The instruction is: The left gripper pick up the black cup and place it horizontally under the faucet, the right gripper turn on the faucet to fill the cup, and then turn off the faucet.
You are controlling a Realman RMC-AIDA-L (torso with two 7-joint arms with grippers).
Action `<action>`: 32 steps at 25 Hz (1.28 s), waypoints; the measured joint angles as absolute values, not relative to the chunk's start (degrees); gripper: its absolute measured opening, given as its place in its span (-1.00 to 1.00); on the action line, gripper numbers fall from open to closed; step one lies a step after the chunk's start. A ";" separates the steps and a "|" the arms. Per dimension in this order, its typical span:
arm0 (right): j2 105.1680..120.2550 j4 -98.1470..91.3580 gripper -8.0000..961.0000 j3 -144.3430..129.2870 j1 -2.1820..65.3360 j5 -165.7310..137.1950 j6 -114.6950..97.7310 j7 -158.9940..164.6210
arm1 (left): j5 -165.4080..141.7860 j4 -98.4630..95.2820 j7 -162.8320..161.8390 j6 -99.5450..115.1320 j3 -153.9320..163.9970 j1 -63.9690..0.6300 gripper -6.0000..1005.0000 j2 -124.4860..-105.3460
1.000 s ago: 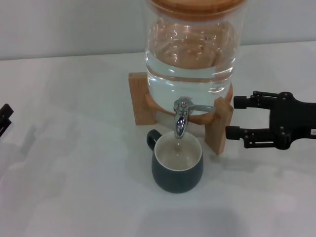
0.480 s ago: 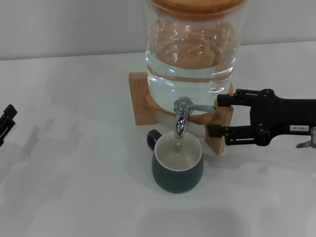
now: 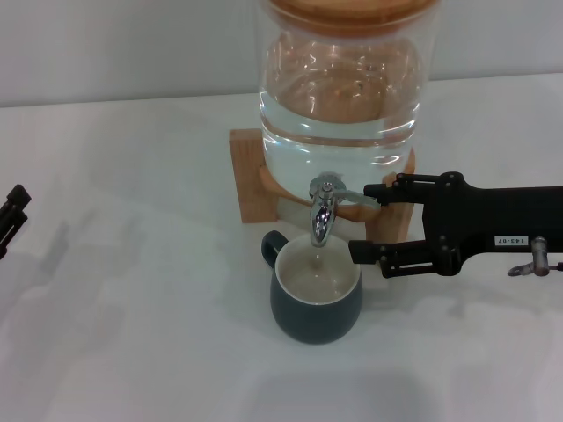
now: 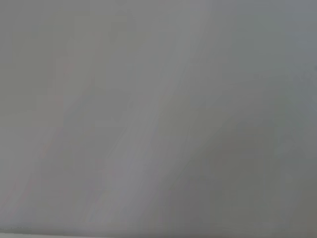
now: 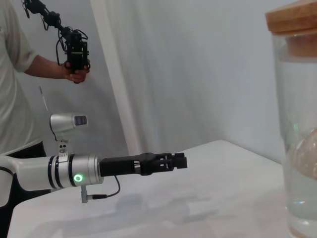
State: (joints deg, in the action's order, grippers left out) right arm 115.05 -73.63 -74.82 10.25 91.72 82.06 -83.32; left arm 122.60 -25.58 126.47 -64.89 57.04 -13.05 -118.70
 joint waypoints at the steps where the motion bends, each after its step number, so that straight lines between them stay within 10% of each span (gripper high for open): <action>1: 115.05 -73.67 0.72 -74.84 10.26 91.77 82.14 -83.30 | 122.60 -25.58 126.47 -64.85 57.04 -13.09 0.20 -118.68; 32: 114.99 -77.09 0.72 -75.32 9.18 92.21 82.54 -81.83 | 122.75 -25.58 127.82 -64.76 57.04 -13.54 0.19 -118.55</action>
State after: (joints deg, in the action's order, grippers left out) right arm 114.99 -77.09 -75.32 9.18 92.21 82.54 -81.83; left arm 122.75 -25.58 127.83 -64.76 57.04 -13.54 -118.55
